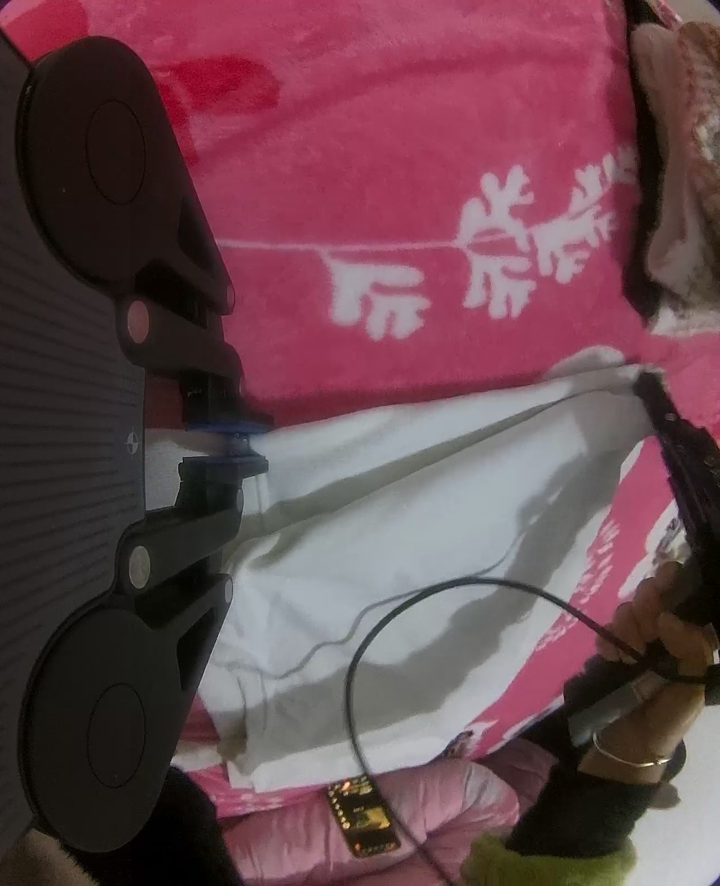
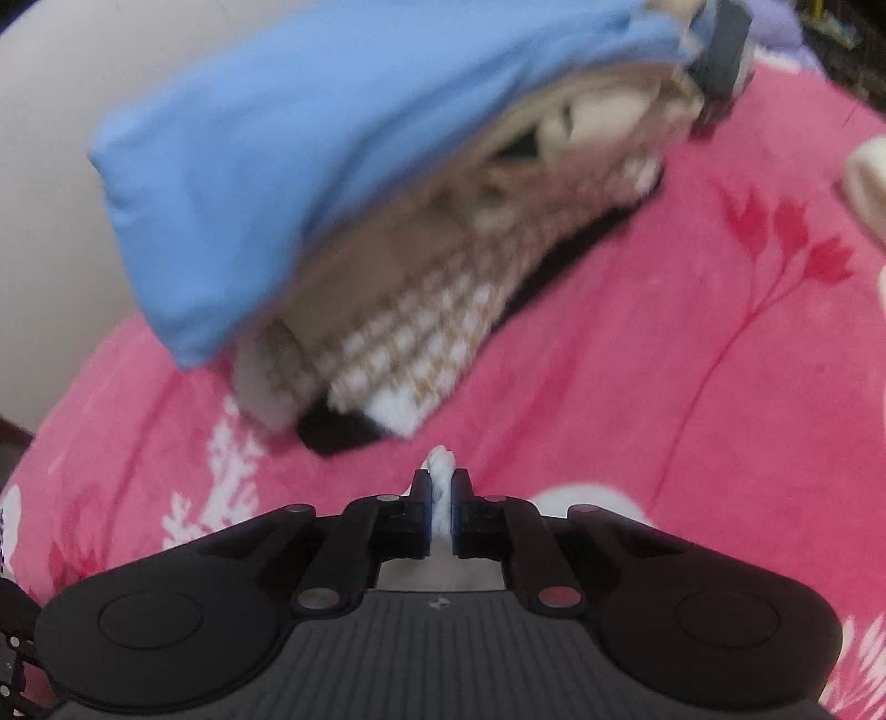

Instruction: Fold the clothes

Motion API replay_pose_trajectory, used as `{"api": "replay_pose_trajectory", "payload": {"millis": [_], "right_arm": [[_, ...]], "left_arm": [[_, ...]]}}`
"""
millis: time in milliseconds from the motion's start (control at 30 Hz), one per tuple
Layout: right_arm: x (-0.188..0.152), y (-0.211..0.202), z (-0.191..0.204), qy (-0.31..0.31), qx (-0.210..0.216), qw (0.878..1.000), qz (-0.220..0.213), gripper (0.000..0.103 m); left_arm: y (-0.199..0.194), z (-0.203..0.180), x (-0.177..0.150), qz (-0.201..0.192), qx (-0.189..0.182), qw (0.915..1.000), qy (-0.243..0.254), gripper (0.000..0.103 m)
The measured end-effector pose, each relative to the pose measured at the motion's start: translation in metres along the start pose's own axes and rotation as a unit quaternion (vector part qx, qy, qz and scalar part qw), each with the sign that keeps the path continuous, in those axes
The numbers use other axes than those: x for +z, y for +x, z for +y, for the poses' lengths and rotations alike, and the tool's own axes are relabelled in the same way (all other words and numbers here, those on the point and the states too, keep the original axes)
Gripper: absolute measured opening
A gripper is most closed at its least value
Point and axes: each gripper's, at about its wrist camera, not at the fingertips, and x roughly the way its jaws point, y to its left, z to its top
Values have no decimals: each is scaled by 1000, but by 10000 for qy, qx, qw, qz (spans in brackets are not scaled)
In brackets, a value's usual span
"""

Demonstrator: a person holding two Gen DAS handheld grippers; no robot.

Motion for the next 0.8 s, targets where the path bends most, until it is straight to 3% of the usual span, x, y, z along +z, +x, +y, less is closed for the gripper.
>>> {"api": "replay_pose_trajectory", "payload": {"millis": [133, 300, 400, 533, 633, 800], "right_arm": [[-1, -6, -3, 48, -46, 9995, -295, 7], [-2, 9, -9, 296, 45, 9992, -279, 8], [-2, 17, -18, 695, 242, 9969, -264, 13], [0, 1, -37, 1170, 413, 9901, -656, 32], [-3, -27, -54, 1469, 509, 9823, -1049, 33], [-26, -70, -67, 1589, 587, 9776, -1249, 31]], "left_arm": [[-3, 3, -1, 44, -50, 10000, -3, 5], [0, 4, -1, 142, -17, 9999, 69, 5], [3, 3, -1, 227, -16, 9996, 149, 6], [2, 3, -3, 484, -20, 9982, 362, 9], [-3, 4, -7, 655, 51, 9967, 485, 16], [-28, 11, 8, 101, 370, 9976, 581, 17]]}}
